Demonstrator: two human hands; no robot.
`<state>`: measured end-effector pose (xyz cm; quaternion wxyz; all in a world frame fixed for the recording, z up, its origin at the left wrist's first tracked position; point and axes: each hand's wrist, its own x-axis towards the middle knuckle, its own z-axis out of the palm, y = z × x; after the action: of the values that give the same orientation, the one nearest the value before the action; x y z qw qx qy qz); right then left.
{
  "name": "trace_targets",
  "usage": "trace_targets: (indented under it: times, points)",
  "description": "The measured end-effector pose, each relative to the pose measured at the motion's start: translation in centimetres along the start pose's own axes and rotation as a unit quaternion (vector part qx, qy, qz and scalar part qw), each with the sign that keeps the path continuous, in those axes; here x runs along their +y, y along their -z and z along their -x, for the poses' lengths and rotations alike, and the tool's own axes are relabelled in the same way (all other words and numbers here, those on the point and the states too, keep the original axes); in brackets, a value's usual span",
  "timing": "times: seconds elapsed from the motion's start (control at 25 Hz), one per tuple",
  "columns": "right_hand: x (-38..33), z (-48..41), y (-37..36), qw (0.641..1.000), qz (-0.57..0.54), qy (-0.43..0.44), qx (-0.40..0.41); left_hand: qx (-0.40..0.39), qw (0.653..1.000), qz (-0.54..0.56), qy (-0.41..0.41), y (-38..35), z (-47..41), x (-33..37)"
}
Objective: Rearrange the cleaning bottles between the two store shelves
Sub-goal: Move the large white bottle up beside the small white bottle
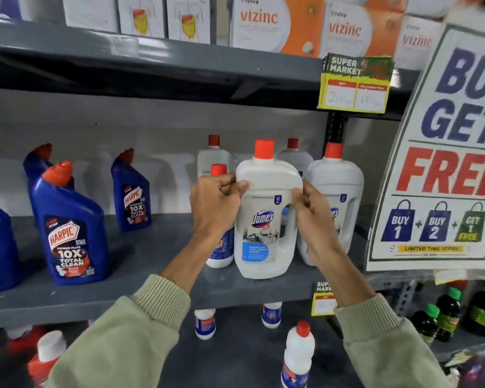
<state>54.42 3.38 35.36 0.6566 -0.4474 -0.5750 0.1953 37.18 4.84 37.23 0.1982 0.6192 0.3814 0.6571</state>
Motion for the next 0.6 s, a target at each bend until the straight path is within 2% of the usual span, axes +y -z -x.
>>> trace_targets:
  times: [0.24, 0.4, 0.52, 0.6]
  points:
    - [0.9, -0.4, -0.3, 1.0, -0.001, -0.008, -0.009, 0.024, 0.996, -0.038, -0.078, -0.1, 0.4, 0.2]
    - [1.7, 0.4, -0.5, 0.999, 0.037, 0.019, 0.006, 0.029, 0.997, -0.037, -0.054, 0.5, 0.7, -0.2]
    - [1.8, 1.5, -0.5, 0.992, 0.106, 0.064, 0.028, 0.088, 0.99, -0.047, -0.099, 1.7, 1.4, -0.6]
    - [2.1, 2.3, -0.8, 0.984, 0.134, 0.105, 0.06, 0.149, 0.984, -0.02, -0.097, 2.6, 2.0, -1.1]
